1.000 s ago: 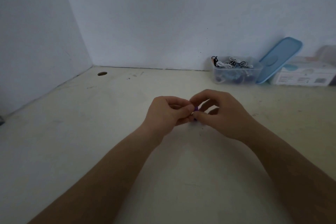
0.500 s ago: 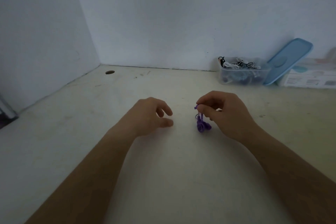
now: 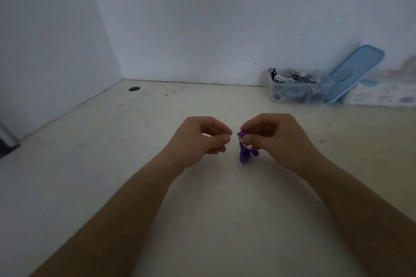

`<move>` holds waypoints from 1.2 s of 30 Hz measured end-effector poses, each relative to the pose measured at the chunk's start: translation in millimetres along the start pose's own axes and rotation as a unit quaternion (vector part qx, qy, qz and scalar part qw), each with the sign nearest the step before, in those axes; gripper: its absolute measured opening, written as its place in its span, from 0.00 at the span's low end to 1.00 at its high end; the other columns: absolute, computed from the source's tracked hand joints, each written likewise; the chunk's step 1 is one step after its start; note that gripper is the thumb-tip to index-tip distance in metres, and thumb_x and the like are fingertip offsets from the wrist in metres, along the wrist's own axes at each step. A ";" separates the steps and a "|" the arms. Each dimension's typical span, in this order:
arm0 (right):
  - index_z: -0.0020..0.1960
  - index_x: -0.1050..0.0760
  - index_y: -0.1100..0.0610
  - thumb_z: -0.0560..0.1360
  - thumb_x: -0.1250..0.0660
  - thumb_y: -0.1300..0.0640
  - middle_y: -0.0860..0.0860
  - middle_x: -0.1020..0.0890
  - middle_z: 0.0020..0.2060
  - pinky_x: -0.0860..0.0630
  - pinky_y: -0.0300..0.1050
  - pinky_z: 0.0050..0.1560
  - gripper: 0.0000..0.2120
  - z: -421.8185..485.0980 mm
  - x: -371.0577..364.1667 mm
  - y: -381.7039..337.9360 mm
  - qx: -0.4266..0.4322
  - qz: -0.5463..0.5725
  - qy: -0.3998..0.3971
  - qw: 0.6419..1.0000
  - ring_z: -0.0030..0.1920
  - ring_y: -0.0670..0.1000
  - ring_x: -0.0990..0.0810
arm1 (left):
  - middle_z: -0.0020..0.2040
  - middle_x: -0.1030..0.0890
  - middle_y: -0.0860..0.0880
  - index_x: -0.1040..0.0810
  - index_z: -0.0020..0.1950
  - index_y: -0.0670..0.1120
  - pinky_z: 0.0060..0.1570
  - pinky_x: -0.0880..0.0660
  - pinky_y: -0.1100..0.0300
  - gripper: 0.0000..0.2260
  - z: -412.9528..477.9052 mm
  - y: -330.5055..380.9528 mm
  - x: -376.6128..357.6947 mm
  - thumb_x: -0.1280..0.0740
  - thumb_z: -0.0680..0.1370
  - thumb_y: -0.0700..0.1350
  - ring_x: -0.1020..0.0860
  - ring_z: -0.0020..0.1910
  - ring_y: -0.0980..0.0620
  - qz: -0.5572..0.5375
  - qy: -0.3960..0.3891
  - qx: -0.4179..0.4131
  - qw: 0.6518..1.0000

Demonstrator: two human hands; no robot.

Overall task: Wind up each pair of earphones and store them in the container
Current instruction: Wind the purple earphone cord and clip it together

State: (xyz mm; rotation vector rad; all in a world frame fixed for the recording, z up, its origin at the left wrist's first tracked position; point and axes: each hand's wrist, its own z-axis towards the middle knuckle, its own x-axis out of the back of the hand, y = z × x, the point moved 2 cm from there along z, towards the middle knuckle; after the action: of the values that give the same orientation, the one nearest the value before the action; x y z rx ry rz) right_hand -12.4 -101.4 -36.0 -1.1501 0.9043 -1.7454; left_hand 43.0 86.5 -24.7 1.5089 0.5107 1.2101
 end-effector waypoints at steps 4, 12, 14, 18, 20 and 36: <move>0.46 0.16 0.56 0.72 0.27 0.69 0.51 0.13 0.38 0.17 0.43 0.44 0.10 0.0 -1.3 0.9 0.005 0.001 -0.006 1.000 0.39 0.49 0.14 | 0.43 0.14 0.44 0.17 0.50 0.41 0.44 0.18 0.59 0.04 -2.4 0.3 -8.1 0.28 0.76 0.37 0.14 0.42 0.48 -0.091 -0.015 0.028 0.995; 0.47 0.16 0.56 0.71 0.26 0.68 0.51 0.13 0.37 0.17 0.44 0.44 0.09 -0.3 -2.0 2.3 0.006 -0.001 -0.007 1.000 0.39 0.50 0.14 | 0.43 0.14 0.42 0.17 0.47 0.40 0.47 0.19 0.60 0.07 -1.2 -3.7 -15.2 0.24 0.71 0.35 0.15 0.42 0.50 -0.142 0.024 0.024 0.989; 0.48 0.16 0.57 0.71 0.26 0.68 0.51 0.13 0.37 0.17 0.45 0.44 0.09 0.2 -2.0 3.5 0.003 0.000 -0.003 1.000 0.39 0.51 0.14 | 0.43 0.14 0.43 0.17 0.46 0.40 0.47 0.19 0.60 0.07 -2.1 -3.9 -14.9 0.24 0.70 0.34 0.15 0.42 0.50 -0.148 0.027 0.026 0.988; 0.46 0.17 0.58 0.71 0.25 0.67 0.52 0.13 0.37 0.17 0.46 0.44 0.08 0.0 -1.4 3.9 0.003 0.011 -0.001 1.000 0.39 0.52 0.14 | 0.42 0.13 0.45 0.16 0.46 0.43 0.46 0.19 0.62 0.07 -3.3 -1.6 -15.0 0.23 0.70 0.35 0.15 0.43 0.51 -0.154 0.024 0.040 0.987; 0.46 0.17 0.58 0.71 0.25 0.67 0.53 0.13 0.37 0.17 0.47 0.43 0.07 0.1 -0.7 4.2 0.005 0.014 0.003 1.000 0.38 0.52 0.14 | 0.43 0.13 0.44 0.15 0.47 0.42 0.47 0.19 0.62 0.07 -3.1 -0.1 -14.7 0.24 0.71 0.35 0.15 0.45 0.50 -0.169 0.019 0.048 0.984; 0.47 0.16 0.57 0.72 0.27 0.69 0.52 0.13 0.38 0.17 0.43 0.42 0.09 -0.5 -1.5 2.5 0.008 0.023 0.007 1.000 0.38 0.49 0.15 | 0.45 0.14 0.44 0.17 0.51 0.43 0.41 0.20 0.65 0.06 -1.0 -4.1 -15.9 0.32 0.78 0.36 0.16 0.43 0.51 -0.290 -0.022 0.084 0.953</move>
State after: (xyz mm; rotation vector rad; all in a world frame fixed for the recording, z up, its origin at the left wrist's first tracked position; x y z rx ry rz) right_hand -11.9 -100.9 -38.9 -1.1000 0.9159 -1.7222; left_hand 37.1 75.2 -35.1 1.3809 0.9679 0.6841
